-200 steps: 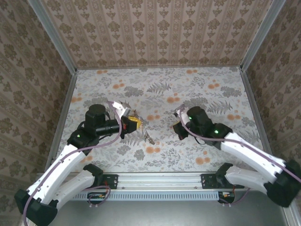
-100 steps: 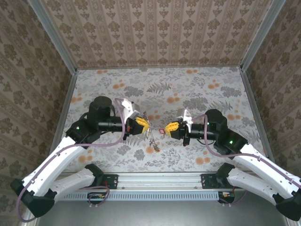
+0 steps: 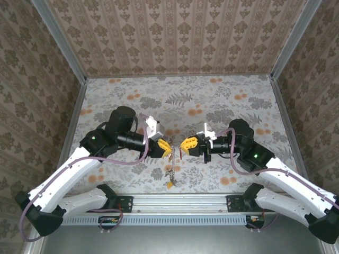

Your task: Put the keys on the keyring

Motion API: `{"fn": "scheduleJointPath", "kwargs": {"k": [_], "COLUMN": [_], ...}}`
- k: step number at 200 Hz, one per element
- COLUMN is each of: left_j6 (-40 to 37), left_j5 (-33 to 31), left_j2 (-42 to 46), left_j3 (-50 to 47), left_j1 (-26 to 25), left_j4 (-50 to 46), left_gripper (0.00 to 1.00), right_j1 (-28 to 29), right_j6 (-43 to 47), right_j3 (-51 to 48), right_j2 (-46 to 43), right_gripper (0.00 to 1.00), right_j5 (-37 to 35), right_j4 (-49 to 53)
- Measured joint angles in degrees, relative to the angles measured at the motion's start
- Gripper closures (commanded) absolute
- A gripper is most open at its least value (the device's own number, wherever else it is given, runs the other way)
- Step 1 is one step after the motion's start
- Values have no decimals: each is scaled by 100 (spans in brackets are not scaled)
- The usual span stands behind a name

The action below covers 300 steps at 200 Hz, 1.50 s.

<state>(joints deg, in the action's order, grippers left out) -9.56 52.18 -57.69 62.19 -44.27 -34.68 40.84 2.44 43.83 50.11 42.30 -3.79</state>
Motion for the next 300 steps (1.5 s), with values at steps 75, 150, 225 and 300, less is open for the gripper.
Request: {"fn": "scheduleJointPath", "kwargs": {"k": [75,150,225,300], "left_j6": [-105,-105,-105,-103], "left_j5": [127,205,201,201], "left_j2": [-192,-236,-236,-236], "left_j3": [0,0,-2,-2], "left_j1": [22,96,129,131], "left_j4": [-4,13,44,81], "left_gripper": [100,100,100,100], "right_j1": [225,332,457,555], "right_j6": [-87,-39,42,46], "right_j3": [15,17,-7,-7], "right_j2": [221,127,-122,26], "right_gripper": [100,100,100,100], "right_j5": [13,-463,-824,-824], "right_j4": [-428,-374,-350,-188]}}
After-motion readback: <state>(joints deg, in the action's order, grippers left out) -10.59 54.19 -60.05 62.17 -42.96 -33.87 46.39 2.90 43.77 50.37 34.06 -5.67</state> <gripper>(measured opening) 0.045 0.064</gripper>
